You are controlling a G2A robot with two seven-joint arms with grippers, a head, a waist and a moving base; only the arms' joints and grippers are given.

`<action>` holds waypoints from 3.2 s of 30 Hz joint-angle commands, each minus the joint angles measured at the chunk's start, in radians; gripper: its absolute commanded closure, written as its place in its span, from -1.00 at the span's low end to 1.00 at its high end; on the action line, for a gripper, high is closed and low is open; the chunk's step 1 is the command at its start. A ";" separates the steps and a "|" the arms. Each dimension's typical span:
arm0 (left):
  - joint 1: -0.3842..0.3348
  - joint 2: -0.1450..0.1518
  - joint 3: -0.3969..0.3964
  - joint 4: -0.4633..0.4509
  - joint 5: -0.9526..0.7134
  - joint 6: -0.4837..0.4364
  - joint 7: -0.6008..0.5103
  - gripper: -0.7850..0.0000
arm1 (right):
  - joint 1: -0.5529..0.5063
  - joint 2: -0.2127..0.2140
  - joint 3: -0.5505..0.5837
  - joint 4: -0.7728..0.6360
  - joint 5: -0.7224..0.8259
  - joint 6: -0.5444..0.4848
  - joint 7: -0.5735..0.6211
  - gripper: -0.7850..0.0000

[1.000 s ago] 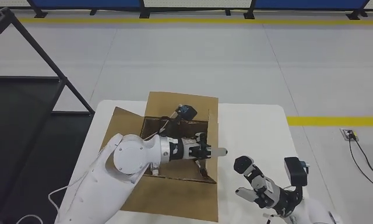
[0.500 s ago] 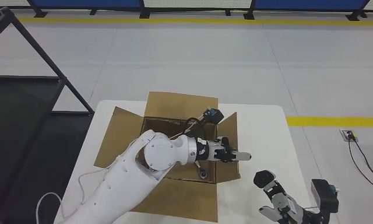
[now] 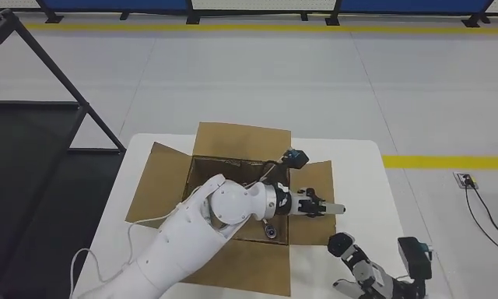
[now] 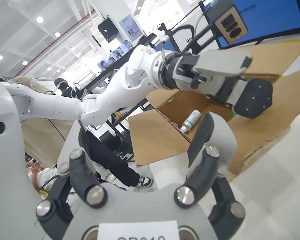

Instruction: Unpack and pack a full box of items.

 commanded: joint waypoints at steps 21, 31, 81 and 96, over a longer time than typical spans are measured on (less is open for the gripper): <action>0.328 0.139 -0.566 -0.420 0.093 0.000 -0.030 -1.00 | 0.111 0.033 -0.052 0.022 -0.115 0.360 0.146 -1.00; 0.587 0.190 -0.931 -0.610 0.025 -0.026 -0.026 -1.00 | 0.198 0.043 -0.127 0.032 -0.146 0.485 0.210 -1.00; 0.957 0.253 -1.317 -0.607 -0.295 -0.262 -0.052 -1.00 | 0.787 0.012 -0.662 0.070 -0.398 0.868 0.306 -1.00; 1.063 0.261 -1.390 -0.632 -0.329 -0.313 -0.065 -1.00 | 1.151 -0.101 -0.975 0.382 -0.550 1.052 0.337 -1.00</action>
